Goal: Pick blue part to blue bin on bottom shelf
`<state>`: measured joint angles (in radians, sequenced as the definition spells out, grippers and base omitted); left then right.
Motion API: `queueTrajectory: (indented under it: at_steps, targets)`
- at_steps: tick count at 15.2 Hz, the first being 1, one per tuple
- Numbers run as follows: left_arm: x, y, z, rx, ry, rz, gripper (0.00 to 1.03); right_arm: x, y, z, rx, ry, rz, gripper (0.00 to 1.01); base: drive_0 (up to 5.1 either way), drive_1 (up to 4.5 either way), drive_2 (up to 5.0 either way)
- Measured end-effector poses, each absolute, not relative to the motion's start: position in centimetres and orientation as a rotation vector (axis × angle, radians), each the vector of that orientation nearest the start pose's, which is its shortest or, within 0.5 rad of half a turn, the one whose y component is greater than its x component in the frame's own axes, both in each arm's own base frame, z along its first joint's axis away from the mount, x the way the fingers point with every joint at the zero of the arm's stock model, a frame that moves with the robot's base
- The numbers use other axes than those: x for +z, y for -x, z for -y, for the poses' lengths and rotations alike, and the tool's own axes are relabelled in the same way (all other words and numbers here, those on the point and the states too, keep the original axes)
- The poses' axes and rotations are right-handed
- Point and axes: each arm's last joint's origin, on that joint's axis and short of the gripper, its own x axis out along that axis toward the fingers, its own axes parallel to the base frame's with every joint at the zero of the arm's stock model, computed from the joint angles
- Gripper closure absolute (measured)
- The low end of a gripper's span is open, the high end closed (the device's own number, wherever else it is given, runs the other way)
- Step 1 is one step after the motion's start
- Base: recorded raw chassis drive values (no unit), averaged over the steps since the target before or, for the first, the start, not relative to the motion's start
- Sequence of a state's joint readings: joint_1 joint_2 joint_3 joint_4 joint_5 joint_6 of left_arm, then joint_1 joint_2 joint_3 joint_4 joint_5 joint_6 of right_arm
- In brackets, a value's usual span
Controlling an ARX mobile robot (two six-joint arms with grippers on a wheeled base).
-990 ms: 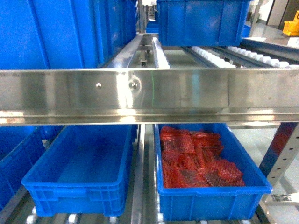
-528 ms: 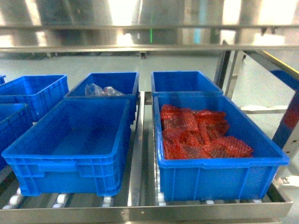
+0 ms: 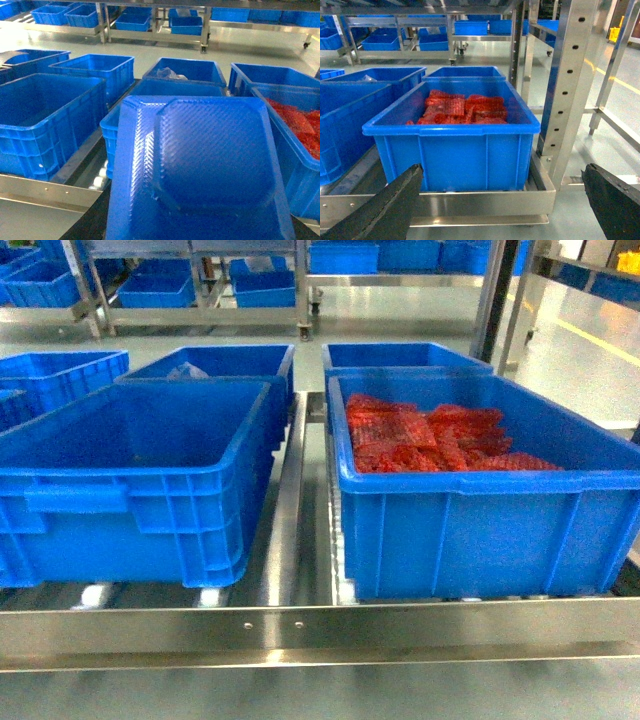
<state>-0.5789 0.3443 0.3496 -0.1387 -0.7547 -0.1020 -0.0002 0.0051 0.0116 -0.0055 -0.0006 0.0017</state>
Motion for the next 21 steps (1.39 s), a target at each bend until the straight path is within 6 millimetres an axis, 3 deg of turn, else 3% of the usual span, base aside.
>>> queueTrajectory:
  at_steps: [13,21]
  targets:
    - [24.19,-9.81,4.04,0.18,0.017,-0.098,0.6,16.67,-9.73,0.0,0.0,-0.002,0.002,0.03,0.0,0.0,0.0]
    - [24.19,-9.82,4.05,0.18,0.018,-0.097,0.6,16.65,-9.73,0.0,0.0,-0.002,0.001,0.03,-0.1,3.95,-4.1]
